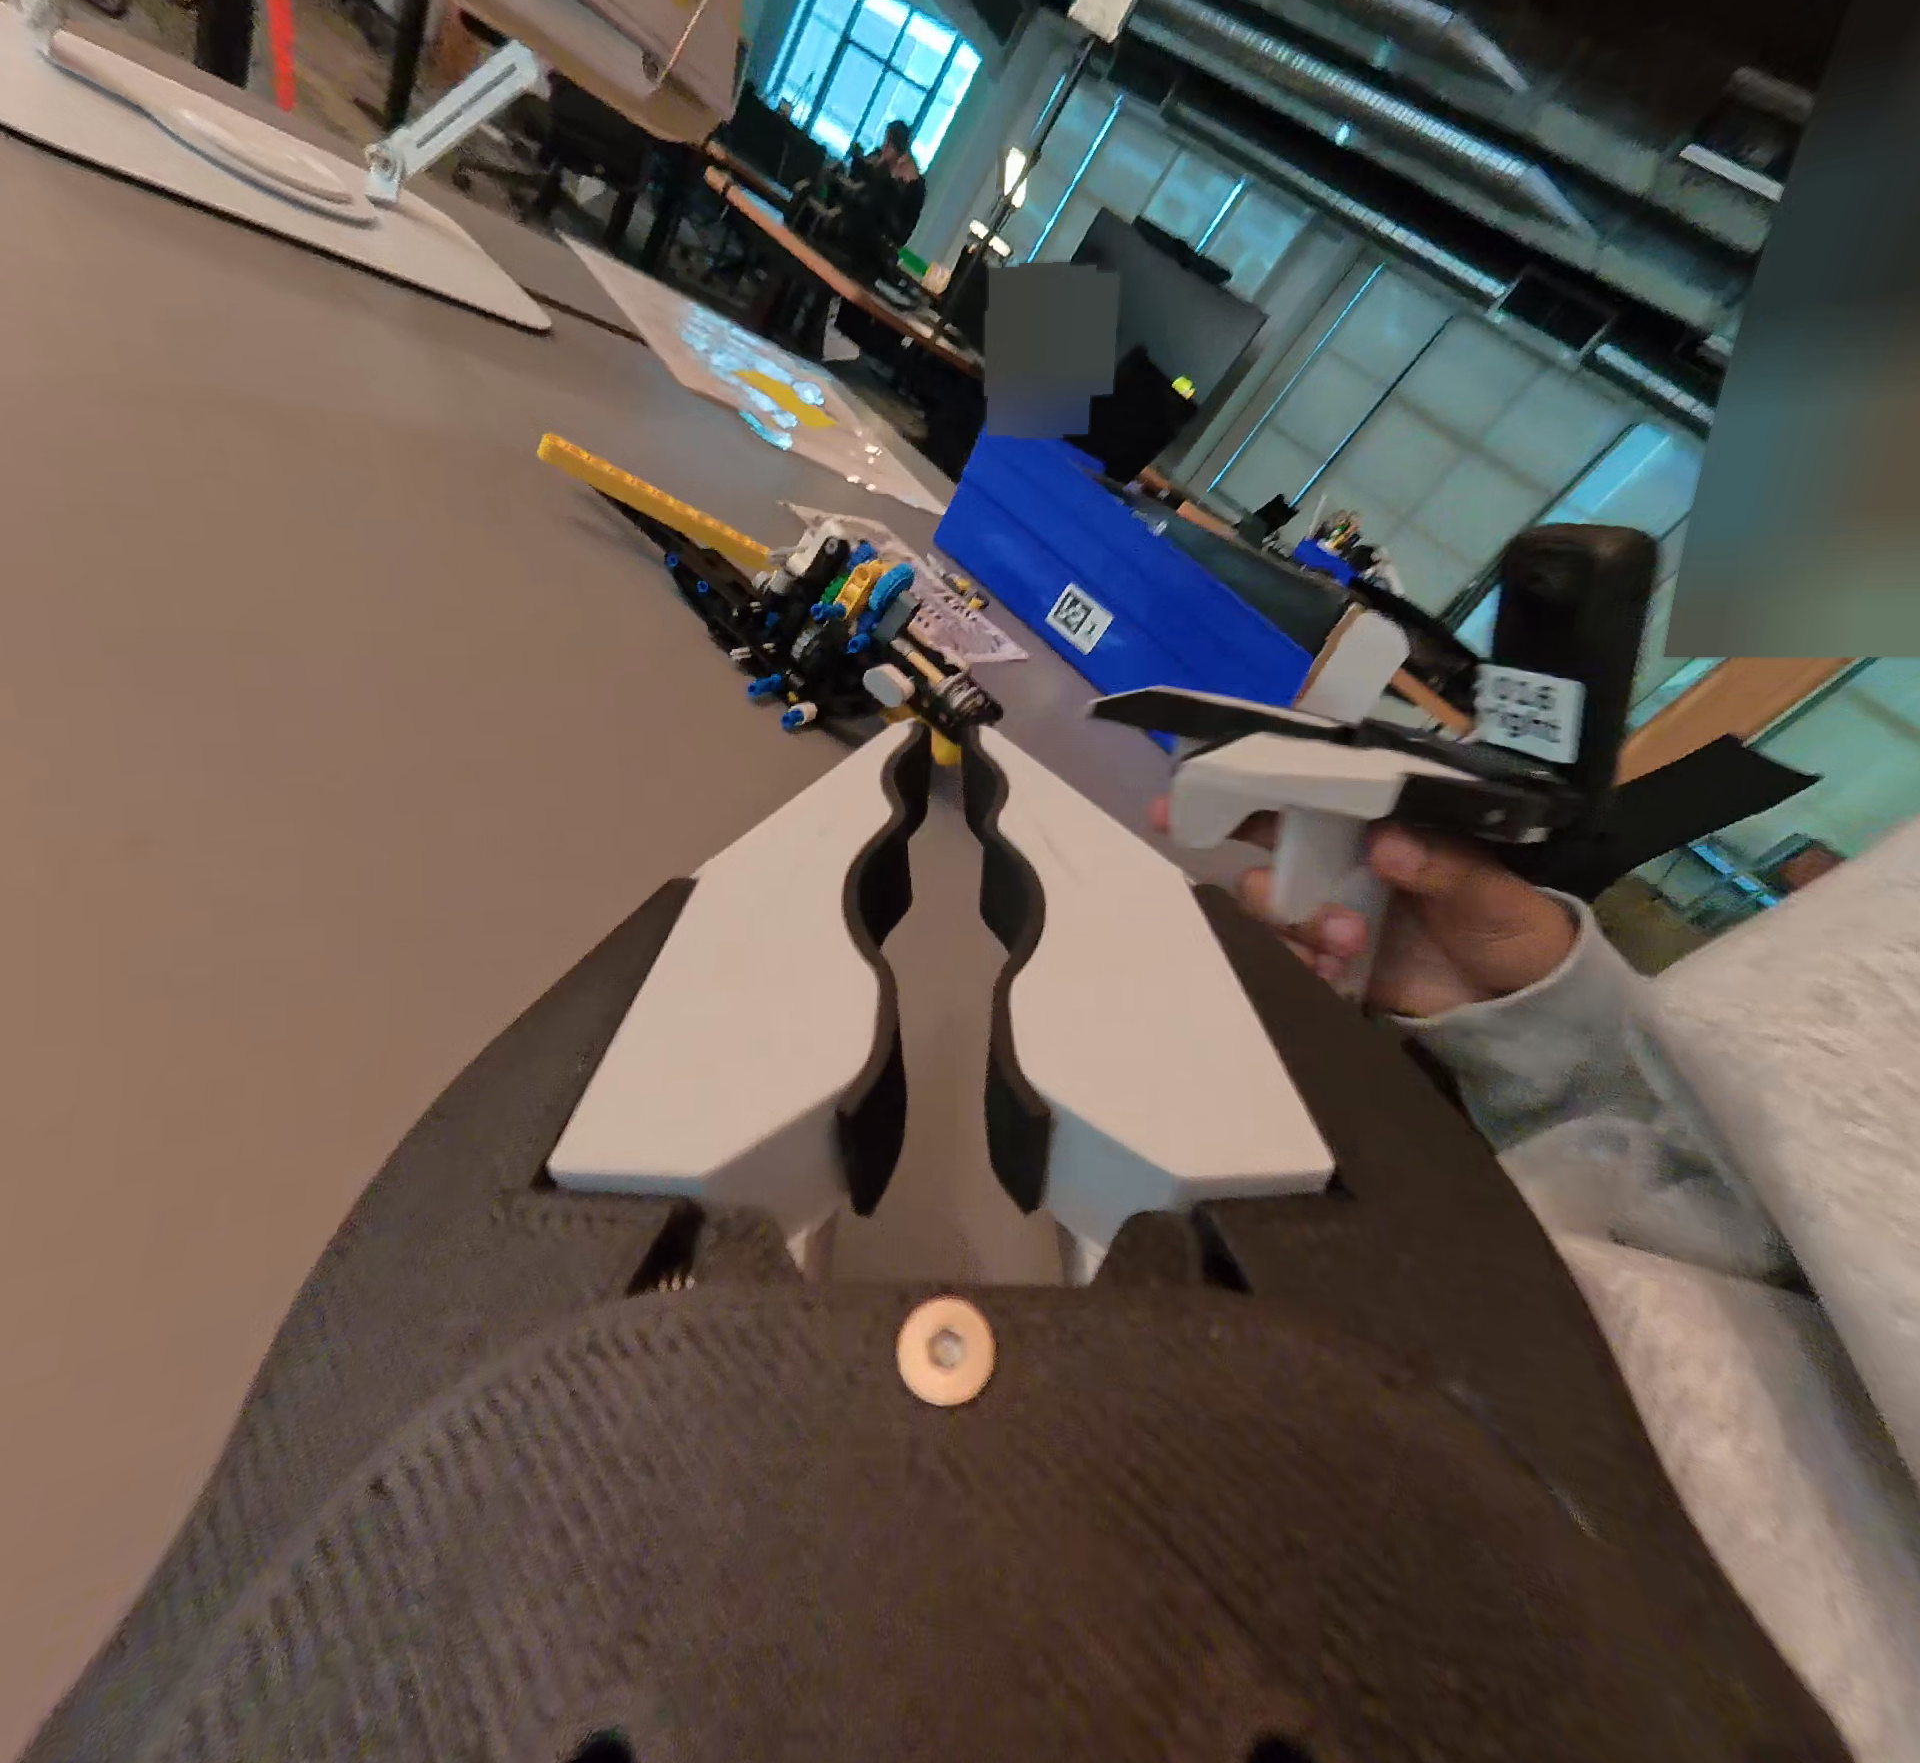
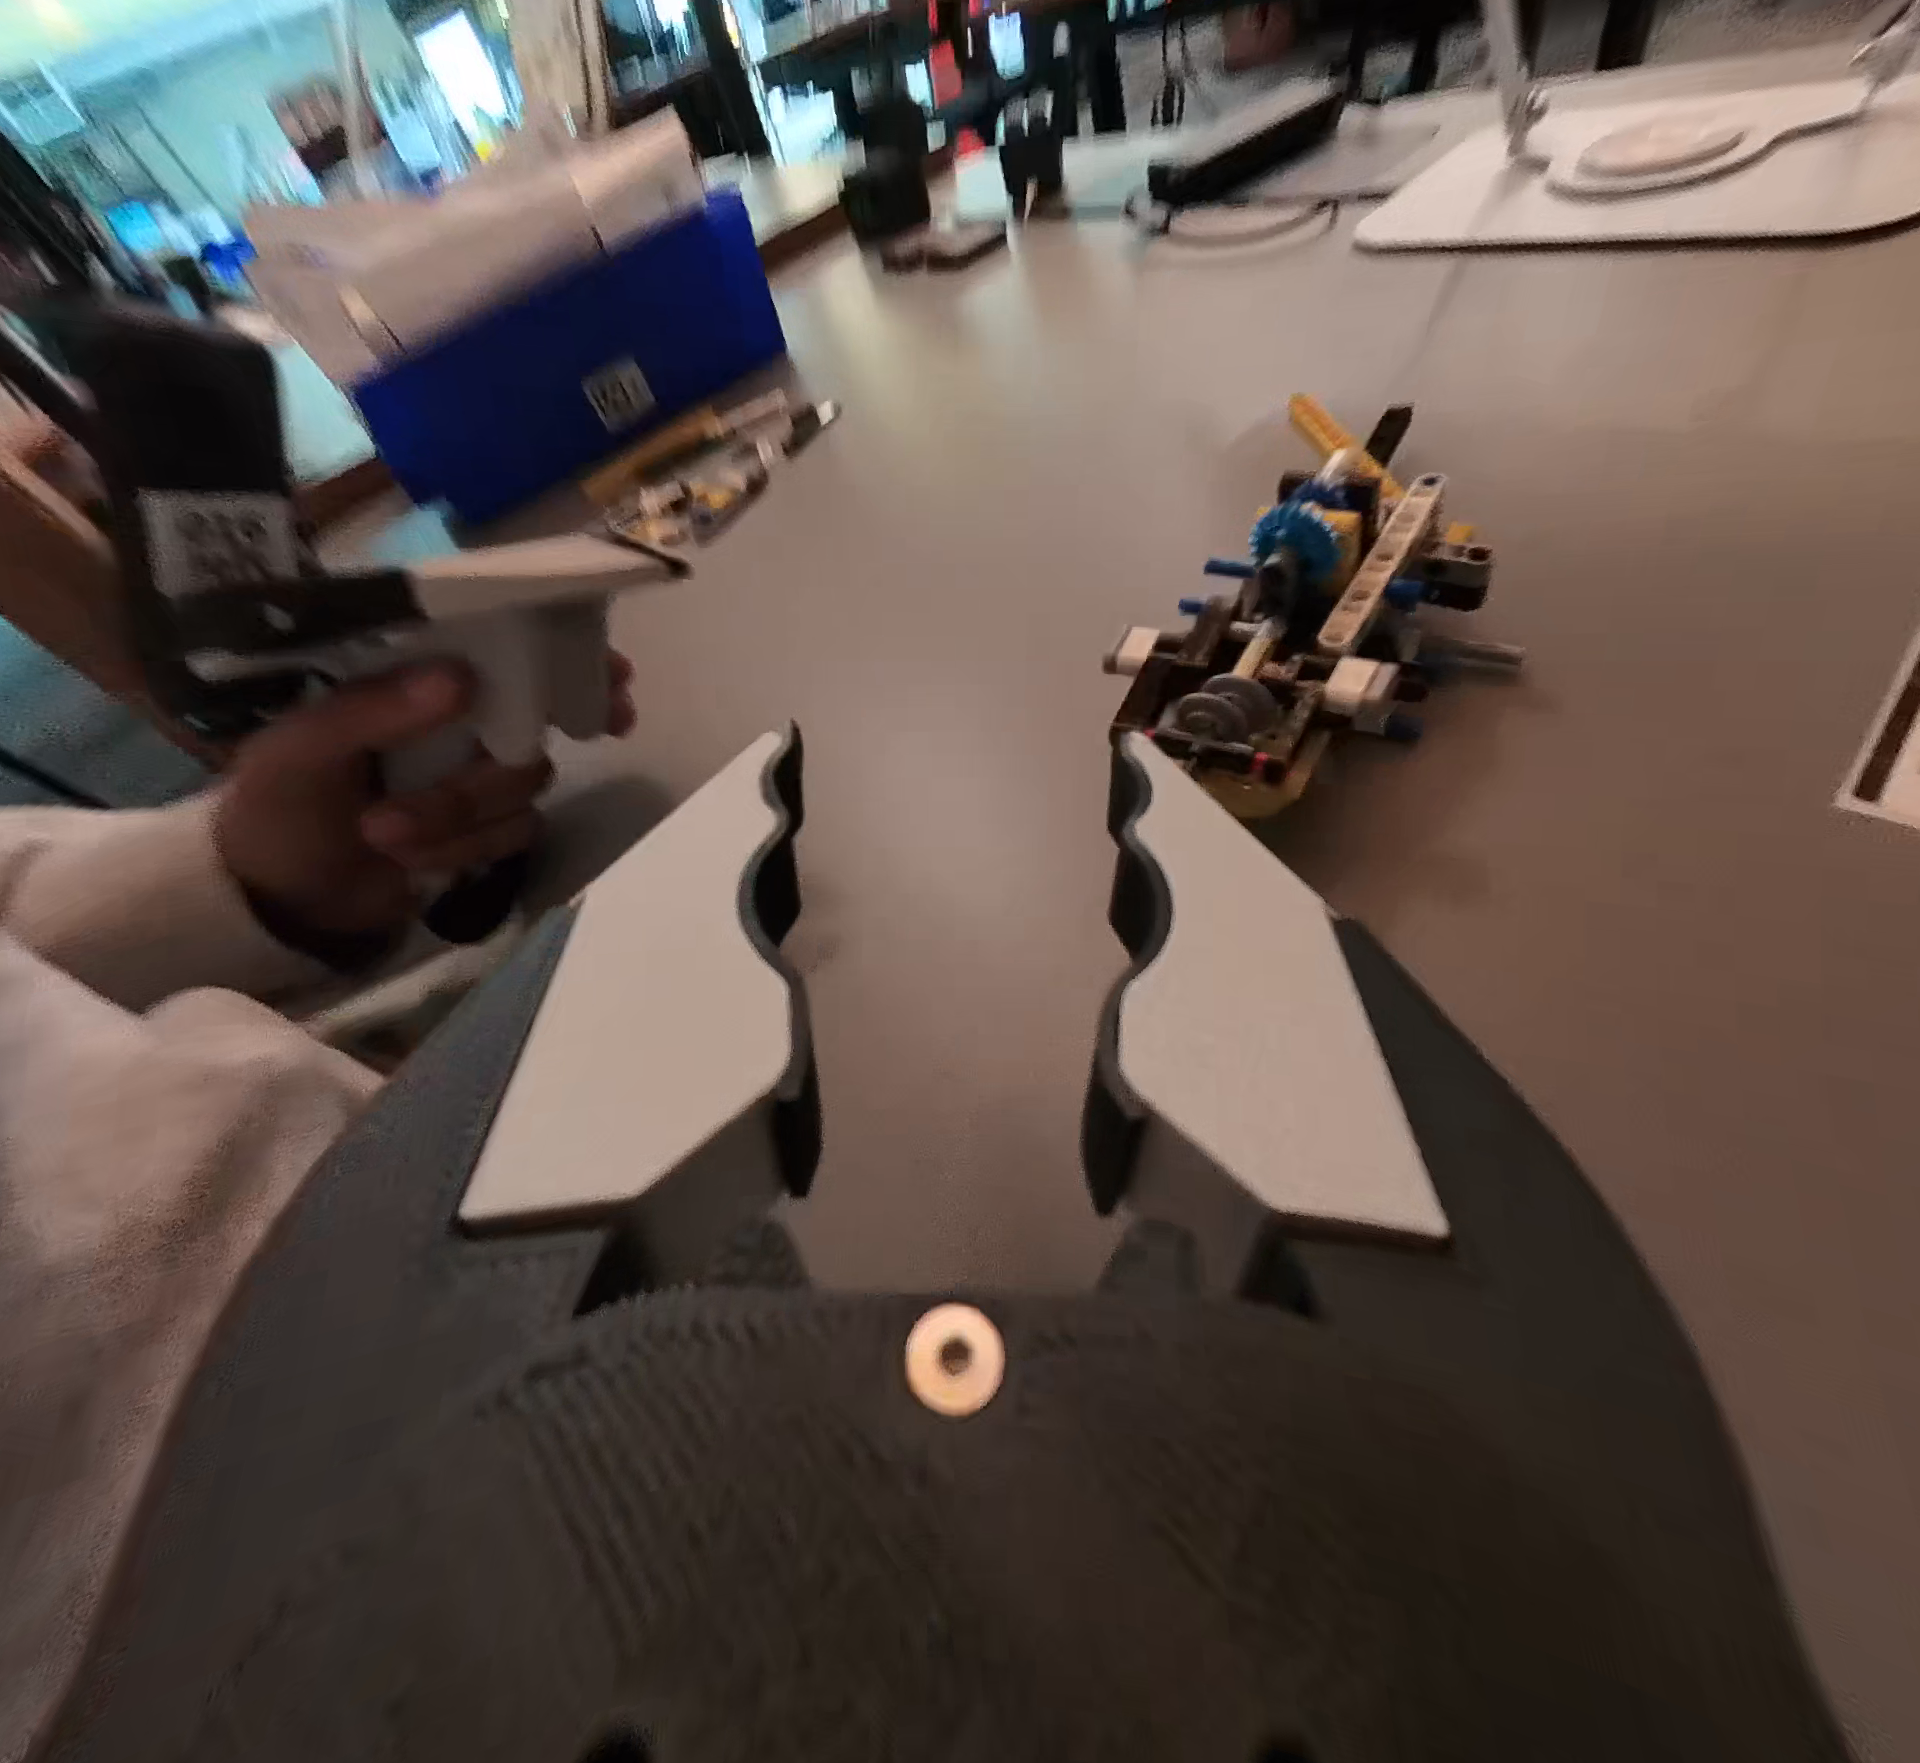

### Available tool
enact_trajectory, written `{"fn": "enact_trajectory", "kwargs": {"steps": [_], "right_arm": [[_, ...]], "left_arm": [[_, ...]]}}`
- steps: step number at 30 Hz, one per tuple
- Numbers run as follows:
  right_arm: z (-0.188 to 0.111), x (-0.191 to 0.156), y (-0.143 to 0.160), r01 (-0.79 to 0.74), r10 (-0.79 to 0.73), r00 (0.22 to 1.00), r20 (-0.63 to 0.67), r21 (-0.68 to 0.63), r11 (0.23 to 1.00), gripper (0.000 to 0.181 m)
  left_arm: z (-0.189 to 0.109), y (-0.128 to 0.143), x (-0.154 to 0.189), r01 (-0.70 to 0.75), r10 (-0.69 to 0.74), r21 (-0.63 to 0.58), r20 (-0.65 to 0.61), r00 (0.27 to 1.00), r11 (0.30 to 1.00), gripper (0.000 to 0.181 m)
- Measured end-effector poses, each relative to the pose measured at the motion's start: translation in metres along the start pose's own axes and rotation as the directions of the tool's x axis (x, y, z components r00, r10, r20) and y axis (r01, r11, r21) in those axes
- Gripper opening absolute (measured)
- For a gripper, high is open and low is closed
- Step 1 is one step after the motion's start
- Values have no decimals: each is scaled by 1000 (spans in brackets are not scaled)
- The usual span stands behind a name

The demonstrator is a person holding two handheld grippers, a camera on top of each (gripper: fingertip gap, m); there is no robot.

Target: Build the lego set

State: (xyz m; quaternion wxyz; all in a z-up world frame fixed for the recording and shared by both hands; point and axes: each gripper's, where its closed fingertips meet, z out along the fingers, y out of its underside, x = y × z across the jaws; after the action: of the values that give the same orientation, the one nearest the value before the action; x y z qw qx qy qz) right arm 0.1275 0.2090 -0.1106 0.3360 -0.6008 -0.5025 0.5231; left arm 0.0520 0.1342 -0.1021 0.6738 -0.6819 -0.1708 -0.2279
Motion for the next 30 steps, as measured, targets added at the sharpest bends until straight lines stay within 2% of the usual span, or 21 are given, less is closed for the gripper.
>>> {"fn": "enact_trajectory", "kwargs": {"steps": [3, 7, 11, 17, 23, 30], "right_arm": [[-29, 8, -13, -51, 52, 999, -4, 143, 988, 55], [-51, 35, -21, -85, 94, 995, -37, 199, 976, 54], [-53, 38, -18, -173, 169, 985, 39, 174, 969, 56], [-56, 46, -15, -155, 153, 988, 21, 155, 976, 56], [-56, 50, -18, -203, 202, 979, 24, 177, 963, 55], [-48, 43, -11, -185, 183, 983, 22, 137, 973, 55]], "left_arm": [[6, 8, -2, -19, 21, -59, 30, 999, 998, 6], [14, 17, -7, 13, -5, -126, 60, 998, 992, 10], [22, 27, -13, 41, -21, -185, 110, 994, 982, 13], [25, 32, -19, 62, -28, -213, 160, 987, 975, 14], [27, 35, -18, 63, -27, -237, 151, 988, 969, 15], [25, 30, -12, 31, -6, -204, 121, 993, 978, 14]]}}
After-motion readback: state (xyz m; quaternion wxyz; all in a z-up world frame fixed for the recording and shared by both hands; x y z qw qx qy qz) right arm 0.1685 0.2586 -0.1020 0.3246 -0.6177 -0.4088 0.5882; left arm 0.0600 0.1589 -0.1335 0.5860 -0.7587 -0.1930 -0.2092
